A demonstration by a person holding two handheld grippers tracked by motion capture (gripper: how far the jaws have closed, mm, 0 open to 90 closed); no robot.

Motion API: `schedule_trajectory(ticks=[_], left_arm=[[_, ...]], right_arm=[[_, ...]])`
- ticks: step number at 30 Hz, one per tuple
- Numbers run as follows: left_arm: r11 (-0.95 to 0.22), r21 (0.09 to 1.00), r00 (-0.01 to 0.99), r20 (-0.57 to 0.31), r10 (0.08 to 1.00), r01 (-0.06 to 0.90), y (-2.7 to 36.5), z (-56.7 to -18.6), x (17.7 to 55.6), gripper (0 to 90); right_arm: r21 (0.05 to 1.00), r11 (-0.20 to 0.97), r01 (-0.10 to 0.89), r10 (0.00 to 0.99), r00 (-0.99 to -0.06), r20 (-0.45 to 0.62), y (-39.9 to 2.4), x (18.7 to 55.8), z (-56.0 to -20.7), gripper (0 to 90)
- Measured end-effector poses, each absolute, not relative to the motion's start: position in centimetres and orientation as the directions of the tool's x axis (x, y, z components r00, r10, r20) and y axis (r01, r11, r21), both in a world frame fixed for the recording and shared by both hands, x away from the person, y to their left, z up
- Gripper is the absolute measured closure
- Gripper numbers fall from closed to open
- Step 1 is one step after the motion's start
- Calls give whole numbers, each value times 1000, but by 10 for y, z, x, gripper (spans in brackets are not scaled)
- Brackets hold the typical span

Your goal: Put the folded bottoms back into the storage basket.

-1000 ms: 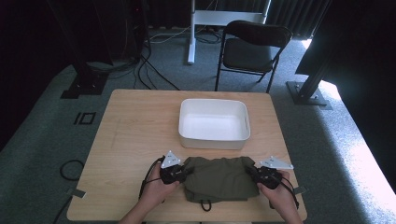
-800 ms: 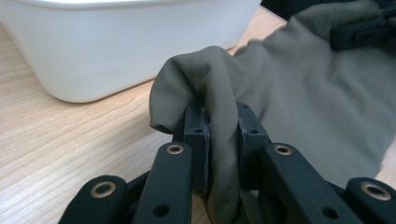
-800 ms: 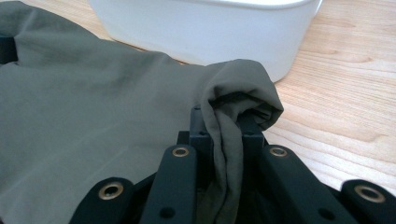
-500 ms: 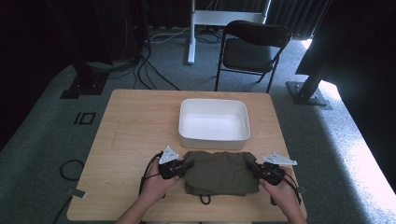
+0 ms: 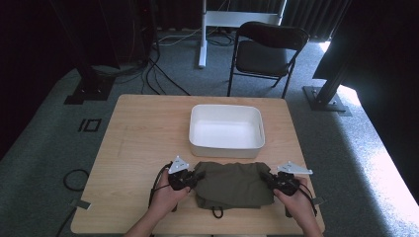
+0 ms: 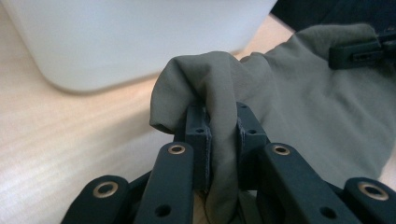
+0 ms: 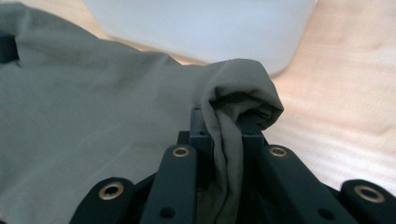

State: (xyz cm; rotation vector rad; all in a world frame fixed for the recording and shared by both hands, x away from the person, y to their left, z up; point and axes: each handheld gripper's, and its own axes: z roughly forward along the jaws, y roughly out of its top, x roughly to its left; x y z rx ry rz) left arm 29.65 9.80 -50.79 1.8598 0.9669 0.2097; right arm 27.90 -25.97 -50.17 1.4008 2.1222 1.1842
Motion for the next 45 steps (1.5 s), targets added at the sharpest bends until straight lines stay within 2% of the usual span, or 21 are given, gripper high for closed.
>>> schedule_trajectory(ticks=[9, 10, 18, 26, 34, 45], left_arm=[[-147, 872, 684, -252, 685, 468, 102, -475, 298, 809], [-135, 881, 690, -251, 679, 453, 103, -466, 300, 810], [-115, 903, 700, -234, 675, 413, 106, -436, 315, 810], [-103, 919, 700, -214, 681, 381, 102, -406, 340, 810], [-90, 930, 690, -198, 696, 357, 100, -392, 367, 810], [-71, 926, 646, -202, 736, 371, 104, -399, 407, 810]], right_arm=[[836, 137, 531, 865, -476, 160, -262, 280, -466, 819], [850, 133, 510, 862, -483, 154, -263, 281, -453, 818], [872, 137, 470, 859, -494, 132, -261, 290, -430, 818], [894, 106, 436, 868, -480, 131, -262, 317, -401, 817], [898, 80, 432, 882, -451, 138, -261, 349, -390, 818], [895, 79, 439, 900, -417, 125, -246, 389, -393, 817]])
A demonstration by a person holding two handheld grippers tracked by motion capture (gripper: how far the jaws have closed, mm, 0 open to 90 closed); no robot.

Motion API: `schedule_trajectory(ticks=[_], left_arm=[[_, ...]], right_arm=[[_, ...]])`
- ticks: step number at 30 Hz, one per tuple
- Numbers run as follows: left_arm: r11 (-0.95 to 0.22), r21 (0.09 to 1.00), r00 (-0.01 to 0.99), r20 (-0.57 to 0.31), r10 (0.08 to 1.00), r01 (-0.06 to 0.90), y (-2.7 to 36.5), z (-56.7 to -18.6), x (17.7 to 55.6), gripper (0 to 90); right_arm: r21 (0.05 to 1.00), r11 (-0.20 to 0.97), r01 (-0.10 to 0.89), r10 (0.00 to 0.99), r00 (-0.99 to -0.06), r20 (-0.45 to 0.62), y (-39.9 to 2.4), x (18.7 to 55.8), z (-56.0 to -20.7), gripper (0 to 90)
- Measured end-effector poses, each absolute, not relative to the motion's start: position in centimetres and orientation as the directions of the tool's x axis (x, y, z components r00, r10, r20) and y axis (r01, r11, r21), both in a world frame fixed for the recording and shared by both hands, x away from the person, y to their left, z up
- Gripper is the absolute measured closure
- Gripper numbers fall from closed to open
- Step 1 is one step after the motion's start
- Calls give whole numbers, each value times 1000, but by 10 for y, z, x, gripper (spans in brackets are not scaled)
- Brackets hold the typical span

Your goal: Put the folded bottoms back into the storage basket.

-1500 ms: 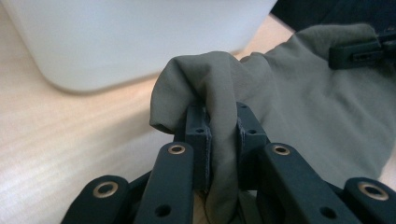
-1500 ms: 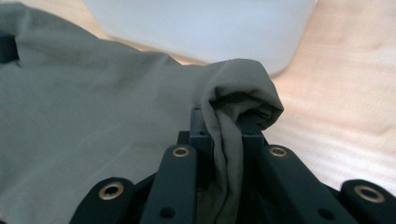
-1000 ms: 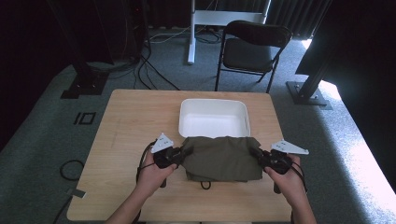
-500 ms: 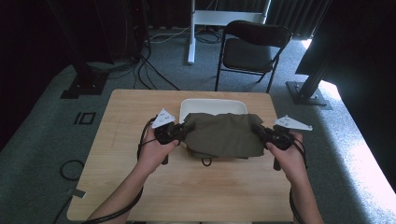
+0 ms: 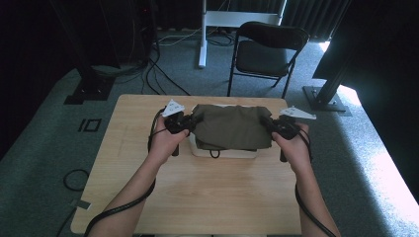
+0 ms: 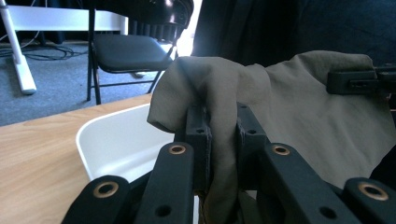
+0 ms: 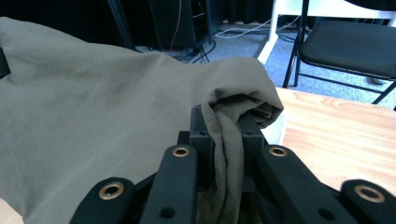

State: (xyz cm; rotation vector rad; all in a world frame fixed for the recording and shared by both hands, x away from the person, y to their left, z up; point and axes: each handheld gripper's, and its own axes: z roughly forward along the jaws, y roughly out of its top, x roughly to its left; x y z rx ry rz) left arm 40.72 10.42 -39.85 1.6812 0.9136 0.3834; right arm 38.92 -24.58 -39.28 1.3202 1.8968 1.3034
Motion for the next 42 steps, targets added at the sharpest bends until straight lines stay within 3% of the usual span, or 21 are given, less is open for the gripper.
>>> schedule_trajectory(ticks=[15, 26, 42], left_arm=[[-87, 889, 591, -224, 775, 450, 95, -427, 450, 809], [-107, 848, 559, -242, 793, 520, 90, -455, 462, 810], [-149, 803, 517, -218, 828, 577, 81, -477, 476, 809]], right_arm=[[863, 70, 501, 925, -357, 133, -230, 442, -428, 817], [817, 52, 574, 935, -316, 163, -223, 458, -457, 816], [768, 106, 632, 960, -265, 85, -209, 473, -481, 814]])
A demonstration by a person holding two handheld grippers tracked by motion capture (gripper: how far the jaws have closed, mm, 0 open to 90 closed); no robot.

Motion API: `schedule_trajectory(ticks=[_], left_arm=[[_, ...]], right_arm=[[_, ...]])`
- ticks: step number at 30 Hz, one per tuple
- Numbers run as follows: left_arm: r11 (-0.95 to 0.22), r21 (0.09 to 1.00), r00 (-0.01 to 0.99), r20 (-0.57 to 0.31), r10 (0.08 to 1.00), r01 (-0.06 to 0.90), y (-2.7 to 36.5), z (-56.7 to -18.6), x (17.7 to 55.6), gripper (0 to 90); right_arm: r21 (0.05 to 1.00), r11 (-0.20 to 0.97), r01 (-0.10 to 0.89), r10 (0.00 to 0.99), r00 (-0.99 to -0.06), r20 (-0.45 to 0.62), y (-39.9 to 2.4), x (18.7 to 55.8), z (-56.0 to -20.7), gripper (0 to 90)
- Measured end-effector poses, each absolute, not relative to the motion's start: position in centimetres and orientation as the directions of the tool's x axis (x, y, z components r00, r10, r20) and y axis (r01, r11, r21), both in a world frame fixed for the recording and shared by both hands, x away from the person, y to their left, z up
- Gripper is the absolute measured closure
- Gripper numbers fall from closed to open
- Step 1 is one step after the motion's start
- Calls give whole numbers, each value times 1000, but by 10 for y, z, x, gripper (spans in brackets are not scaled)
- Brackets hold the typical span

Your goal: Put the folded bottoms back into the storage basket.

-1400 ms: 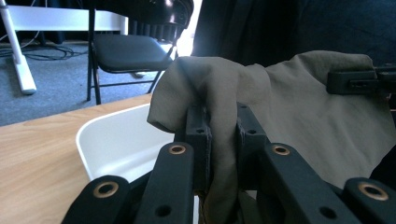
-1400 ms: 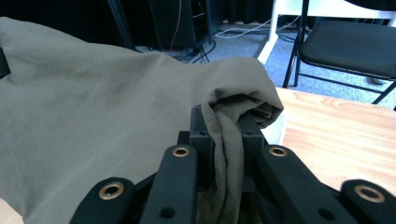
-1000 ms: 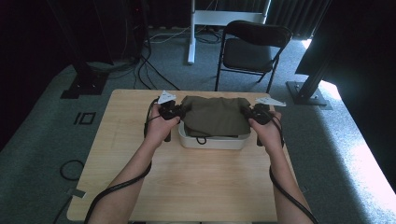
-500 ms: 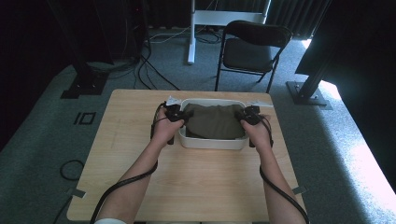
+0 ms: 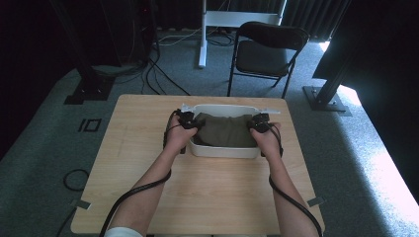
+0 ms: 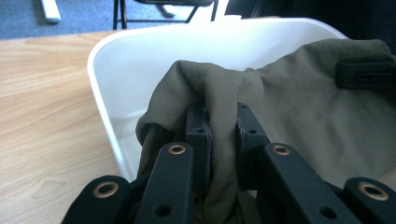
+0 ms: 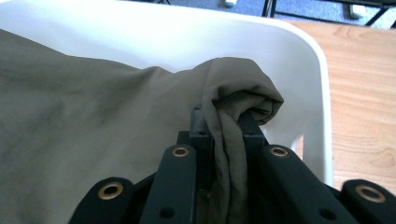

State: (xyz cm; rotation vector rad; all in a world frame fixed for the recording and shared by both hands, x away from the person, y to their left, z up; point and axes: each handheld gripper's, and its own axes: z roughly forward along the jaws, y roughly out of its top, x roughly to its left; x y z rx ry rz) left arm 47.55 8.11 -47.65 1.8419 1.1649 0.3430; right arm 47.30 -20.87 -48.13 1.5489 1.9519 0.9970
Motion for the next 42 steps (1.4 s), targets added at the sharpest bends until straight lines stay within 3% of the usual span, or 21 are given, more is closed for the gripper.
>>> schedule_trajectory(ticks=[4, 5, 6, 7, 8, 9, 10, 11, 14, 15, 17, 24, 25, 32, 35, 42], left_arm=[[-161, 791, 511, -212, 833, 590, 83, -481, 479, 760], [-144, 788, 500, -227, 836, 599, 83, -483, 480, 681], [-144, 788, 500, -227, 836, 599, 83, -483, 480, 606], [-135, 789, 498, -236, 834, 599, 82, -484, 481, 570], [-135, 789, 498, -236, 834, 599, 82, -484, 481, 522], [-153, 784, 514, -233, 826, 602, 78, -483, 480, 450], [-153, 784, 514, -233, 826, 602, 78, -483, 480, 419], [-168, 776, 518, -228, 825, 608, 73, -481, 479, 363], [-179, 780, 516, -206, 831, 599, 70, -478, 478, 288], [-213, 795, 529, -154, 835, 568, 69, -474, 475, 281], [-195, 804, 525, -165, 835, 562, 70, -468, 473, 276], [-209, 822, 549, -145, 824, 530, 81, -453, 468, 262], [-217, 828, 556, -133, 821, 518, 82, -452, 467, 262], [-245, 846, 597, -104, 795, 474, 89, -445, 455, 194], [-265, 850, 607, -79, 791, 456, 93, -445, 450, 194], [-273, 859, 614, -60, 787, 434, 99, -445, 440, 194]], right_arm=[[764, 132, 632, 959, -277, 63, -207, 474, -481, 785], [760, 130, 637, 953, -292, 82, -207, 475, -480, 693], [760, 130, 637, 953, -292, 82, -207, 475, -480, 693], [764, 118, 634, 947, -303, 104, -207, 476, -478, 600], [764, 118, 634, 947, -303, 104, -207, 476, -478, 600], [776, 123, 618, 941, -322, 108, -207, 475, -476, 539], [776, 123, 618, 941, -322, 108, -207, 475, -476, 539], [785, 122, 607, 936, -335, 113, -206, 475, -474, 438], [795, 115, 595, 929, -348, 126, -205, 473, -471, 386], [797, 110, 595, 922, -360, 142, -205, 472, -467, 328], [800, 91, 593, 915, -367, 168, -204, 469, -463, 284], [825, 133, 549, 897, -421, 135, -203, 462, -452, 247], [831, 157, 534, 891, -440, 114, -203, 460, -452, 208], [821, 173, 544, 897, -432, 97, -210, 452, -452, 182], [831, 200, 519, 891, -449, 65, -214, 446, -453, 139], [845, 208, 492, 878, -475, 60, -218, 435, -452, 137]])
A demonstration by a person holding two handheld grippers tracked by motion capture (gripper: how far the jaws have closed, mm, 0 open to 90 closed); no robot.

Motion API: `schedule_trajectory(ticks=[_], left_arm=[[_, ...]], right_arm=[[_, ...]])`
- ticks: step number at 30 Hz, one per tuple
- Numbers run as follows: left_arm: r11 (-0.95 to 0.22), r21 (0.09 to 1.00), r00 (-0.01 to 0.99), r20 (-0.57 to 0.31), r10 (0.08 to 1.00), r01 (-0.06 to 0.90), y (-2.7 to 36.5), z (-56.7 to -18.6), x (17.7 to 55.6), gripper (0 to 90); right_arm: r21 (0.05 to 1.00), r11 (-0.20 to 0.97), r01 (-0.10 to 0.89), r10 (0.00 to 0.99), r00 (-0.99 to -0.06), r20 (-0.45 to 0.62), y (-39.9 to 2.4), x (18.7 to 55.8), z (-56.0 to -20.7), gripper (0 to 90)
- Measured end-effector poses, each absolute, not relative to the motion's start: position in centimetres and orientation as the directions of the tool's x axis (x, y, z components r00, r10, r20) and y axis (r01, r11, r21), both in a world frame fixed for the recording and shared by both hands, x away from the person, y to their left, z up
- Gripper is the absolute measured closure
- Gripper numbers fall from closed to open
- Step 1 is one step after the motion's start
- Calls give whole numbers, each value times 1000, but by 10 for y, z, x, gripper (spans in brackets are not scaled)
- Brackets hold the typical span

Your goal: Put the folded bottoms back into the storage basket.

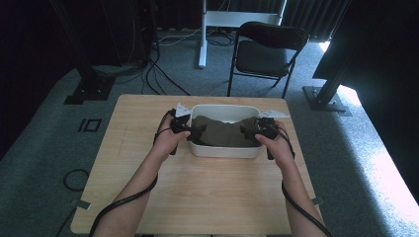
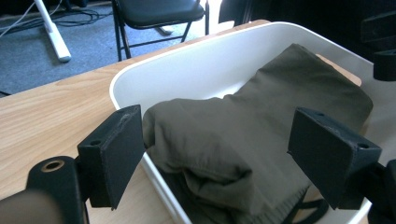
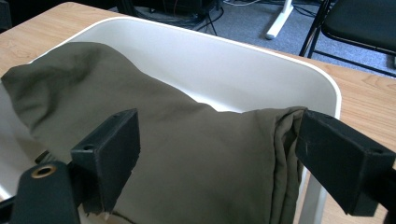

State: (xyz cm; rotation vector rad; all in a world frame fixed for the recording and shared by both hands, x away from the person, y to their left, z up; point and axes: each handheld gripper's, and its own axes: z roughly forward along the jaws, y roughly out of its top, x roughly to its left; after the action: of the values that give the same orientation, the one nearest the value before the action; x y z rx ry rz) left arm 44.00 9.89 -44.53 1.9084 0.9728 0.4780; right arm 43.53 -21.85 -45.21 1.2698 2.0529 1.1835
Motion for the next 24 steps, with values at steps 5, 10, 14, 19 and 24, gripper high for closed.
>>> schedule_trajectory(ticks=[5, 10, 14, 19, 24], left_arm=[[-266, 862, 616, -67, 785, 432, 103, -447, 432, 194], [-270, 868, 621, -55, 782, 416, 107, -448, 426, 194], [-247, 879, 614, -63, 787, 407, 109, -447, 420, 194], [-250, 889, 623, -50, 780, 384, 110, -442, 412, 194], [-248, 894, 637, -53, 769, 373, 111, -439, 404, 194]], right_arm=[[860, 196, 472, 878, -475, 61, -223, 425, -450, 135], [867, 194, 458, 878, -476, 55, -228, 418, -450, 127], [871, 190, 454, 882, -469, 52, -232, 412, -452, 127], [875, 191, 445, 880, -472, 48, -237, 404, -455, 127], [875, 198, 443, 880, -473, 41, -239, 399, -457, 127]])
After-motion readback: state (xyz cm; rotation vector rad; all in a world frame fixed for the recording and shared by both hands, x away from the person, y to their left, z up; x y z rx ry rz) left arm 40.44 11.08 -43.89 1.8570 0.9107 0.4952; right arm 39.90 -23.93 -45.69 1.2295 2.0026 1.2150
